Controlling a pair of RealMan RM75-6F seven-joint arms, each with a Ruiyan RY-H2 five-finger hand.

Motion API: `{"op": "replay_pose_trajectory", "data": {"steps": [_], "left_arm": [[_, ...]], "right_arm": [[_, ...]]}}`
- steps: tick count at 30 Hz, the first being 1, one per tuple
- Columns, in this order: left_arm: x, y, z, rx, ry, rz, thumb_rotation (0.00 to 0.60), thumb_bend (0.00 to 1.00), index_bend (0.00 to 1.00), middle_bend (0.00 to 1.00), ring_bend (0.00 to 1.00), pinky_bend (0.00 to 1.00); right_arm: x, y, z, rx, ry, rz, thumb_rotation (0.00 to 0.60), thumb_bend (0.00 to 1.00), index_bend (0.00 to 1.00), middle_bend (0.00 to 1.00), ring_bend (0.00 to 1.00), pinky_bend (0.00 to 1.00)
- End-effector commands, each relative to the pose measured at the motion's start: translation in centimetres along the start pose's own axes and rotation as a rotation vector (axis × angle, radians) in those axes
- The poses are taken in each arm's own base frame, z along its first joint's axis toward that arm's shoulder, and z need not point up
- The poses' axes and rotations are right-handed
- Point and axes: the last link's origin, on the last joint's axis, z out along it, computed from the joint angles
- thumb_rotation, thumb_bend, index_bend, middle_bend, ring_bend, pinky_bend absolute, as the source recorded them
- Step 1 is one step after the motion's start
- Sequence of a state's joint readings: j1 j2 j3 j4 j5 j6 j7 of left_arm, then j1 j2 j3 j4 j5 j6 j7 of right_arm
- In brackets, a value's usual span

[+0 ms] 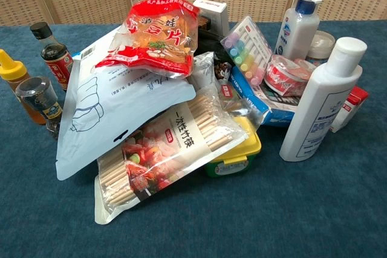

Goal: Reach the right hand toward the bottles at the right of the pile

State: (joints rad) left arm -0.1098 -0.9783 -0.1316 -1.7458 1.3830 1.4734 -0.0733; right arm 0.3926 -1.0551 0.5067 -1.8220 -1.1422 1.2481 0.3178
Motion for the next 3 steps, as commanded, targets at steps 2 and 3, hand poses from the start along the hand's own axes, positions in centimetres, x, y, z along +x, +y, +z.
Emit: {"op": "replay_pose_trajectory", "data": {"steps": [2, 3], "left_arm": [[-0.08, 0.1, -0.02, -0.006, -0.004, 0.0, 0.554, 0.28, 0.0, 0.0, 0.0, 0.0], [-0.09, 0.11, -0.03, -0.007, -0.004, 0.0, 0.553, 0.28, 0.0, 0.0, 0.0, 0.0]], "right_arm": [[1.71, -1.93, -0.03, 0.016, 0.023, -0.002, 0.6, 0.0, 0.63, 0.87, 0.9, 1.0], [1.79, -2.07, -0.06, 0.016, 0.022, -0.001, 0.6, 0.0, 0.63, 0.87, 0.9, 1.0]]}}
